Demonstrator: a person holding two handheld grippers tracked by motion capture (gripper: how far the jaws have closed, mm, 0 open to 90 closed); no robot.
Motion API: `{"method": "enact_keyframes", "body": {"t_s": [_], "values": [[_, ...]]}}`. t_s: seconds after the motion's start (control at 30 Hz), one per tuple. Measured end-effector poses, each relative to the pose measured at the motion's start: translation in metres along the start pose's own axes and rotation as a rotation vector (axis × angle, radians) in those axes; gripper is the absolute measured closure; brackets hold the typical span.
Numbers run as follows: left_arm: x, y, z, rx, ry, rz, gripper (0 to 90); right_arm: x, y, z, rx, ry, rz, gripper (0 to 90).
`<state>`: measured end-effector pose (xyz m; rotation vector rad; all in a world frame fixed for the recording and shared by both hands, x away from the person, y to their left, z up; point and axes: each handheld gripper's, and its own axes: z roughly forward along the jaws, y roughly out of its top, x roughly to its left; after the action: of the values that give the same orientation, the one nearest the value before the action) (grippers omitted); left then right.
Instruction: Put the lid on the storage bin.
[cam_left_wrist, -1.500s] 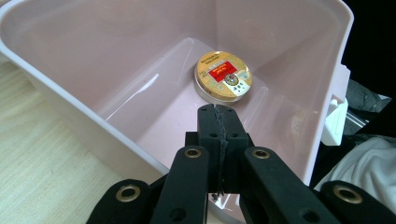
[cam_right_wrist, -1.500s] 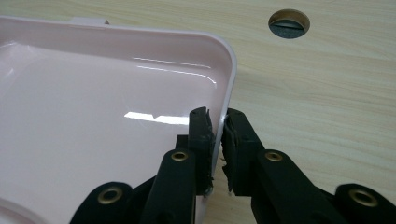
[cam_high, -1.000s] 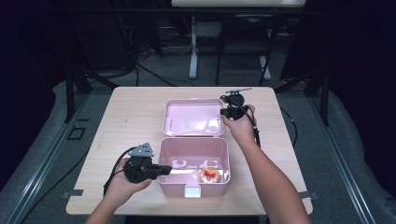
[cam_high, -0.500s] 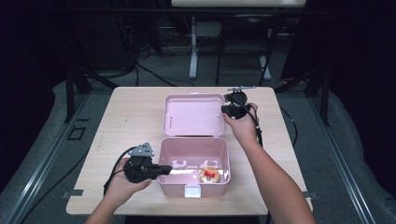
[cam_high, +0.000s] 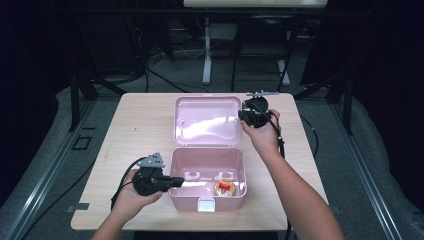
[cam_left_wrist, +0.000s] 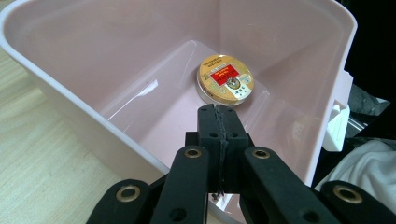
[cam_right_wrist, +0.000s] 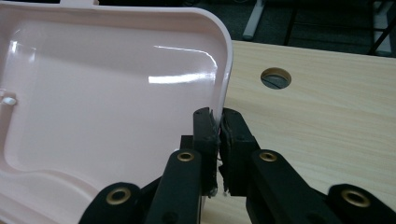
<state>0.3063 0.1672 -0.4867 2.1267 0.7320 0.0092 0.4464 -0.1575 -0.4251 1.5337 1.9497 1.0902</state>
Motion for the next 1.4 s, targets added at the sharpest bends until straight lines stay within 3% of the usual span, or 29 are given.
{"method": "enact_keyframes", "body": {"t_s": [0.33,0.9,1.4], "values": [[0.000,0.000,0.000,-0.003,0.003,-0.004,90.0,0.001,0.000,-0.015,-0.030,0.028,0.006,86.4],[0.000,0.000,0.000,-0.004,0.007,-0.006,90.0,0.007,-0.006,-0.037,-0.097,0.027,-0.046,86.7],[0.000,0.000,0.000,-0.006,0.008,-0.009,90.0,0.009,-0.019,-0.051,-0.189,0.045,-0.059,86.9]]}}
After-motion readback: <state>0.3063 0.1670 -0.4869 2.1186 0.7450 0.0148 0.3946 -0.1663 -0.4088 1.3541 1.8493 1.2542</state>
